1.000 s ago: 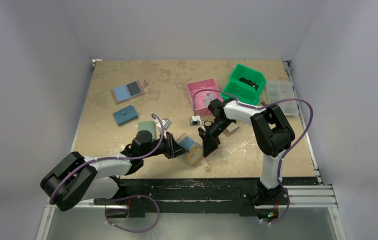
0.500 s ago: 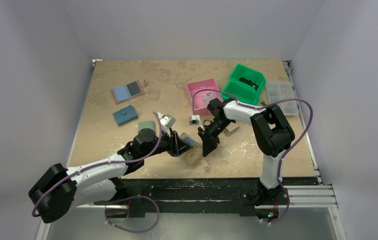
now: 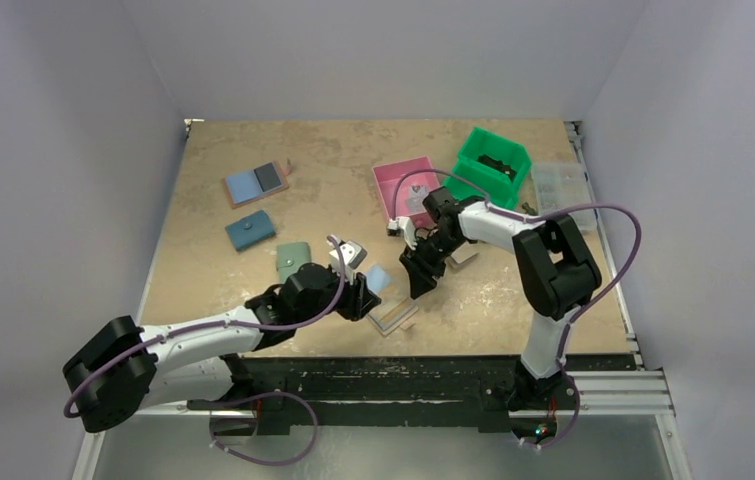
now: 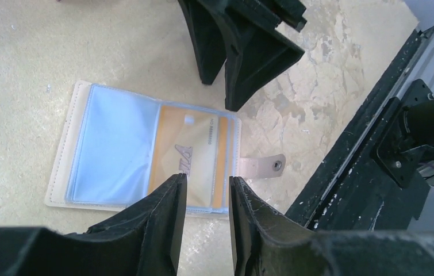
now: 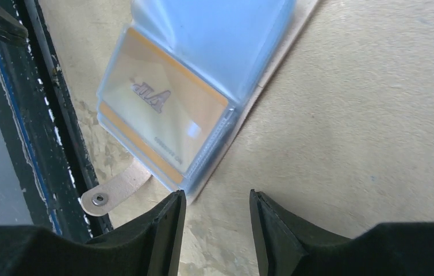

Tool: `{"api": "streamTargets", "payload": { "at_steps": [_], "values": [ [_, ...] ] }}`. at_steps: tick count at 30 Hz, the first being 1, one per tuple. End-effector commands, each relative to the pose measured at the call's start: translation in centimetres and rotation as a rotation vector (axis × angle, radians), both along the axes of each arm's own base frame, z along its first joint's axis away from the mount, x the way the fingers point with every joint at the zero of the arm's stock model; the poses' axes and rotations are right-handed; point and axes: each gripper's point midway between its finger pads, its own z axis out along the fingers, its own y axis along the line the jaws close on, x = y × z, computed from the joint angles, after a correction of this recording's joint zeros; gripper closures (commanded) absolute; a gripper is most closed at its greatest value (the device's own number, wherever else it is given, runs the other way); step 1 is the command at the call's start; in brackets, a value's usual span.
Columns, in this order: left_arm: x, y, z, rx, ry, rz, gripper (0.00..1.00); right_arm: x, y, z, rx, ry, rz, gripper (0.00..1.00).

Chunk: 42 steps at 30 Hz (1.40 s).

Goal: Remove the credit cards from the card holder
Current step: Remove the credit card from the card holder.

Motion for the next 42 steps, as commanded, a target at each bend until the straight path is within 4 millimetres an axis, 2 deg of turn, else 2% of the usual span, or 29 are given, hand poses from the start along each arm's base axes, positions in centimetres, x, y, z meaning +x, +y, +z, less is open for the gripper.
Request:
{"api": "streamTargets", "payload": {
  "at_steps": [1, 5, 7, 12, 22, 25, 32, 36, 42],
  "values": [
    [1.3, -0.7, 2.3, -0.003, -0.114, -0.004, 0.64, 1.5, -0.2, 1.8, 0.028, -0.103, -0.023, 0.48],
    [1.6, -1.0, 1.8, 0.038, -0.168, -0.037, 0.55, 1.6, -0.4, 3.4, 0.078, -0.148, 0.007, 0.48],
    [1.7, -1.6, 1.1, 0.082, -0.174, -0.065, 0.53, 1.7, -0.3, 5.0, 0.118, -0.196, 0.019, 0.48],
    [1.8, -2.9, -0.8, 0.249, -0.195, -0.072, 0.48, 2.2, -0.9, 6.6, 0.156, -0.25, -0.001, 0.48],
    [2.1, -3.6, -3.1, 0.39, -0.204, -0.075, 0.45, 2.5, -1.6, 6.9, 0.168, -0.244, -0.02, 0.48],
    [2.2, -3.7, -3.8, 0.414, -0.196, -0.079, 0.36, 2.4, -1.7, 6.8, 0.166, -0.243, -0.022, 0.48],
    [2.3, -3.3, -6.0, 0.477, -0.165, -0.075, 0.34, 2.4, -1.7, 6.8, 0.168, -0.237, -0.023, 0.48],
    [2.8, -2.5, -6.1, 0.504, -0.158, -0.023, 0.36, 2.3, -1.7, 6.8, 0.169, -0.234, -0.022, 0.48],
    [2.9, -2.3, -5.0, 0.466, -0.155, 0.018, 0.39, 2.2, -1.7, 6.8, 0.17, -0.23, -0.018, 0.48]
  ]
}}
